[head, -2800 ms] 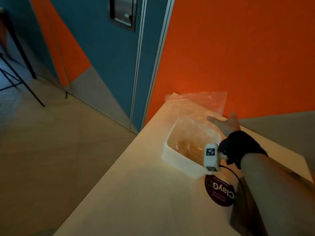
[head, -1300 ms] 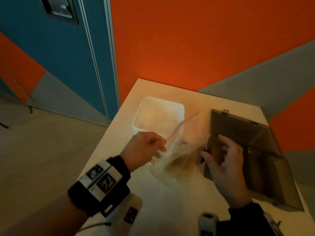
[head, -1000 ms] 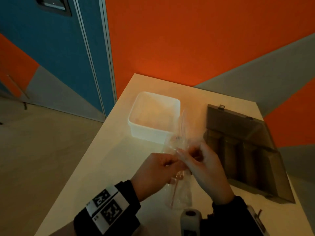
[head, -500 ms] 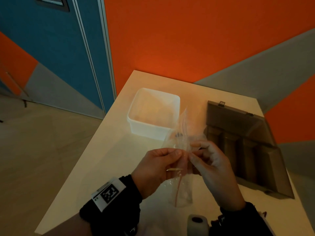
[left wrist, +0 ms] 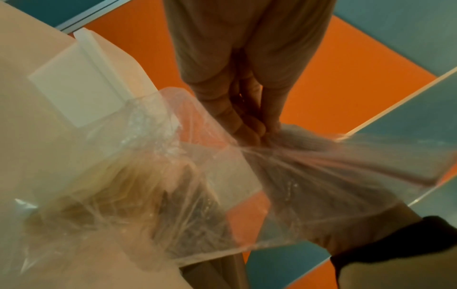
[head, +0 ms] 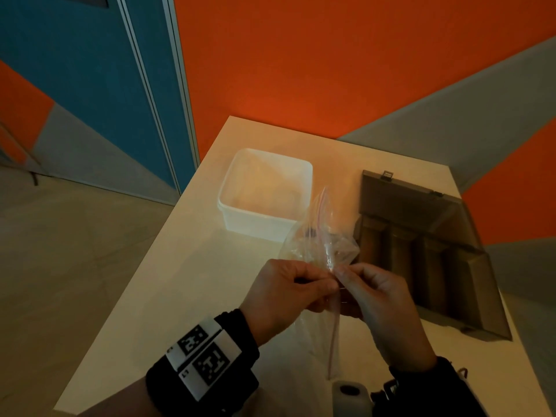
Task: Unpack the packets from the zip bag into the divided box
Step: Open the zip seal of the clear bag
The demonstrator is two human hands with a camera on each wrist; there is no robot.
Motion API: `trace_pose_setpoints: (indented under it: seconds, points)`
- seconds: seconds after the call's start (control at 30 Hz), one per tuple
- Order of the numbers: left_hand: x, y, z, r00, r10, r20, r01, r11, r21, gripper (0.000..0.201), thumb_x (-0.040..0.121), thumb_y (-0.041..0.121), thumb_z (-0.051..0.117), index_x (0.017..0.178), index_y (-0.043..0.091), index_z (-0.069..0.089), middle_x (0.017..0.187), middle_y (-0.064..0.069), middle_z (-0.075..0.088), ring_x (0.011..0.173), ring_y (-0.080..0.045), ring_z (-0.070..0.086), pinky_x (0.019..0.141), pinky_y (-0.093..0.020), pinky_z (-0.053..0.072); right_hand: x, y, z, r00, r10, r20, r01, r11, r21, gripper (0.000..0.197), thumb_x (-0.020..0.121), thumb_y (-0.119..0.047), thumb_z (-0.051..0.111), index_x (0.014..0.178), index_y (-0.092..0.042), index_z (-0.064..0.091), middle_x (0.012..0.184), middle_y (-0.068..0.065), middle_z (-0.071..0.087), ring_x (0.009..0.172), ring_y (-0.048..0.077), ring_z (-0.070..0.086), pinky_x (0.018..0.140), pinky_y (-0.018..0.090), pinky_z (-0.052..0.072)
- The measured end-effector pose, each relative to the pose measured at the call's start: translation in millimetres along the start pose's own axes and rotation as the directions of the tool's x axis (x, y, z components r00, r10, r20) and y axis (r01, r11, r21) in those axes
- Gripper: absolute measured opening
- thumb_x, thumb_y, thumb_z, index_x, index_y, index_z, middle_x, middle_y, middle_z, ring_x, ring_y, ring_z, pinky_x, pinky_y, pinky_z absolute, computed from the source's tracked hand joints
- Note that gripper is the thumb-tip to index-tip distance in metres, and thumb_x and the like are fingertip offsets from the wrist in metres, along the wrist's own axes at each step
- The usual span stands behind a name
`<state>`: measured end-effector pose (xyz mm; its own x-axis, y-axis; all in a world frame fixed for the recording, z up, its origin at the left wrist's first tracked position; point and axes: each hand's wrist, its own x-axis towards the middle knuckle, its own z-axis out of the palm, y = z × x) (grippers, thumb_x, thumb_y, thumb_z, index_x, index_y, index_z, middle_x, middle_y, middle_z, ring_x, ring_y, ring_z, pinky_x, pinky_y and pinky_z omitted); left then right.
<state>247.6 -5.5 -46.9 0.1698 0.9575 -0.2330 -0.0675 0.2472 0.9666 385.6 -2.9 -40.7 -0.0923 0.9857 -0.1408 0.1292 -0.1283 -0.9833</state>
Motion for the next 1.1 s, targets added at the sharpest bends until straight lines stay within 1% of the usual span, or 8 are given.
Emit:
trace_pose_setpoints:
  seconds: [0.13,0.27,0.43,0.67,0.77,0.93,1.03,1.1]
  points:
    - [0,-1,2,0.999,0.031,-0.018,-0.030,0.998,0.054,0.020,0.076,0.013,0.063,0.061,0.026,0.065,0.063,0.007,0.065,0.058,-0.005,0.063,0.056,-0.013,0.052,0,-3,1,0.999,0.032,-0.007,-0.032,0.999,0.006,0.024,0.076,-0.033,0.054,0.069,-0.015,0.068,0.067,0.001,0.074,0.064,0.014,0.071,0.051,0.018,0.054]
    - [0,-2,6,0.995,0.100,-0.010,-0.097,0.982,0.164,0.021,0.075,0.017,0.065,0.059,0.030,0.063,0.062,0.009,0.064,0.059,0.000,0.062,0.051,-0.008,0.048,3,-4,3,0.999,0.012,-0.040,-0.017,0.993,-0.120,0.028,0.064,-0.043,0.059,0.066,-0.016,0.065,0.058,0.003,0.070,0.058,0.014,0.069,0.050,0.022,0.057]
    - [3,-6,8,0.990,0.122,-0.067,-0.104,0.970,0.220,0.014,0.069,0.021,0.072,0.064,0.015,0.060,0.062,0.004,0.062,0.053,0.000,0.059,0.049,-0.009,0.046,4,-3,0,0.997,0.066,0.029,-0.063,0.994,-0.093,0.024,0.087,-0.021,0.050,0.076,-0.008,0.066,0.062,0.005,0.068,0.059,0.013,0.068,0.050,0.019,0.054]
    - [2,-3,6,0.990,0.097,-0.104,-0.069,0.966,0.250,0.024,0.069,0.030,0.069,0.064,0.025,0.047,0.075,-0.012,0.067,0.068,-0.025,0.065,0.058,-0.027,0.055,4,0,-2,0.978,0.185,0.095,-0.189,0.981,0.037,0.030,0.091,-0.017,0.044,0.077,-0.008,0.068,0.068,0.000,0.072,0.067,0.007,0.069,0.052,0.015,0.052]
    - [1,-1,4,0.995,0.036,-0.097,-0.017,0.982,0.187,0.023,0.072,0.037,0.064,0.070,0.020,0.049,0.080,-0.015,0.067,0.066,-0.021,0.064,0.053,-0.023,0.055,4,-1,-2,0.982,0.142,0.123,-0.139,0.990,-0.034,0.030,0.090,-0.015,0.044,0.074,-0.014,0.070,0.069,0.000,0.072,0.069,0.007,0.067,0.058,0.019,0.055]
    - [7,3,-4,0.989,-0.009,-0.145,0.039,0.977,0.209,0.022,0.076,0.036,0.061,0.071,0.015,0.057,0.061,0.001,0.061,0.051,-0.006,0.059,0.052,-0.022,0.055,4,-6,3,0.991,-0.026,0.129,0.051,0.979,-0.195,0.020,0.082,-0.022,0.058,0.068,-0.028,0.071,0.069,-0.010,0.071,0.061,0.002,0.060,0.055,0.009,0.047]
    - [10,8,-9,0.984,0.059,-0.167,-0.003,0.949,0.316,0.019,0.079,0.028,0.059,0.070,0.011,0.063,0.060,-0.001,0.065,0.052,-0.010,0.063,0.054,-0.022,0.057,6,-5,7,0.990,-0.107,0.097,0.128,0.958,-0.256,0.015,0.080,-0.020,0.063,0.069,-0.026,0.071,0.080,-0.007,0.069,0.069,0.009,0.061,0.063,0.015,0.049]
    - [13,10,-11,0.974,0.155,-0.167,-0.067,0.896,0.439,0.023,0.080,0.023,0.056,0.070,0.004,0.066,0.063,-0.010,0.068,0.058,-0.022,0.066,0.061,-0.031,0.058,7,-4,11,0.987,-0.148,0.056,0.158,0.941,-0.300,0.013,0.078,-0.020,0.065,0.065,-0.022,0.068,0.070,0.001,0.066,0.069,0.014,0.058,0.065,0.023,0.047]
